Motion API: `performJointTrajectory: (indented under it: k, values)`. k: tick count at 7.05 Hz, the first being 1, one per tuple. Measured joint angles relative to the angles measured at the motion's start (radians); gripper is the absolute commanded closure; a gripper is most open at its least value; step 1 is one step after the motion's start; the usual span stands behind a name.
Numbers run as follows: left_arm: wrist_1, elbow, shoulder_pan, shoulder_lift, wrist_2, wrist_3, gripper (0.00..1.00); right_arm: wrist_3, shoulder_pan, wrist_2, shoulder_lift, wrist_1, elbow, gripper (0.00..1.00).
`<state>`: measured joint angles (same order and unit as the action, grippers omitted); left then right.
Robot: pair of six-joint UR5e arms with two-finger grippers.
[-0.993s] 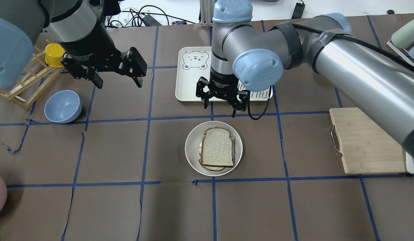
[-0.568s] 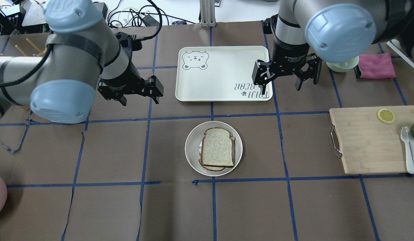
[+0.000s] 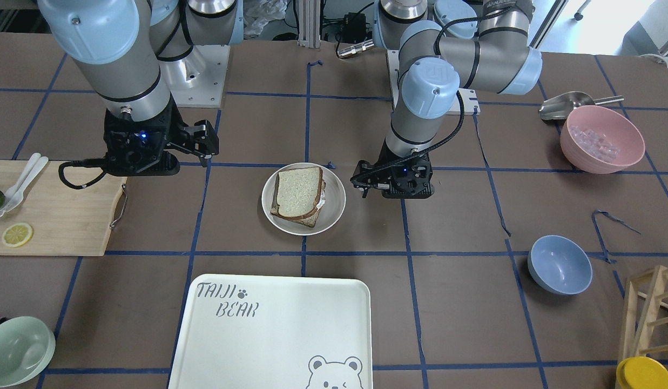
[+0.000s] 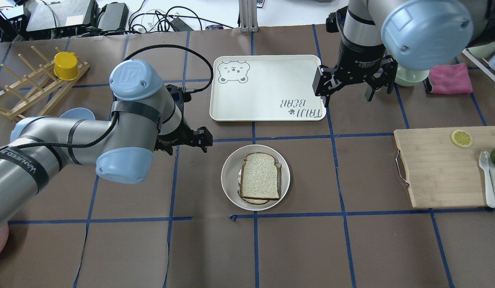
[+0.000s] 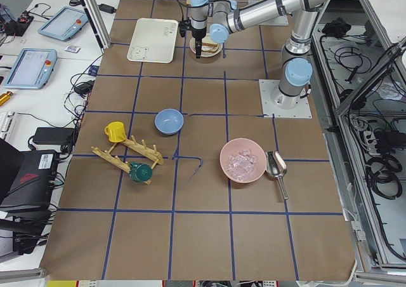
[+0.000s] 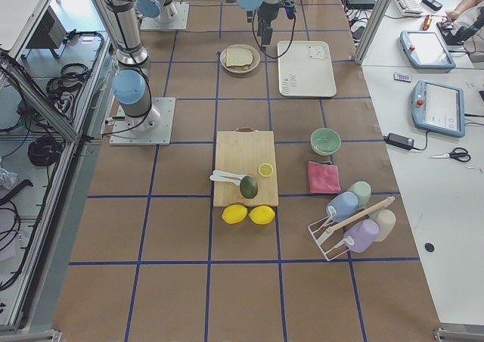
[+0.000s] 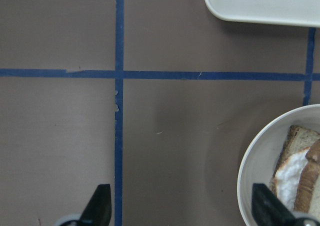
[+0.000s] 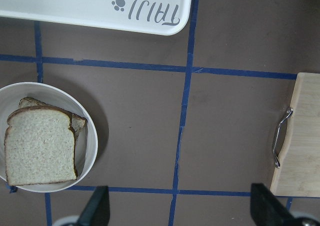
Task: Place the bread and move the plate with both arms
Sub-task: 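Raise the right gripper away while the left arm reaches toward the plate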
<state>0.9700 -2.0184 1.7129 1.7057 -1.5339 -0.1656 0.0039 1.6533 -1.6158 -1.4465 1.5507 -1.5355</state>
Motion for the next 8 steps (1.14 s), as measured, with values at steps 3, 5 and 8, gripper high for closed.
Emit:
performJointTrajectory:
  k: [3, 5, 8]
  values:
    - [-0.091, -0.019, 0.067, 0.094, -0.002, -0.041, 0.06, -0.010, -0.005, 0.011, -0.032, 0.013, -0.002, 0.00]
    - [-0.124, -0.021, 0.077, 0.132, 0.000, -0.047, 0.13, -0.009, -0.016, 0.010, -0.041, 0.020, -0.002, 0.00]
    - [-0.139, -0.024, 0.089, 0.165, 0.005, -0.052, 0.13, -0.010, -0.019, 0.001, -0.060, 0.025, -0.001, 0.00]
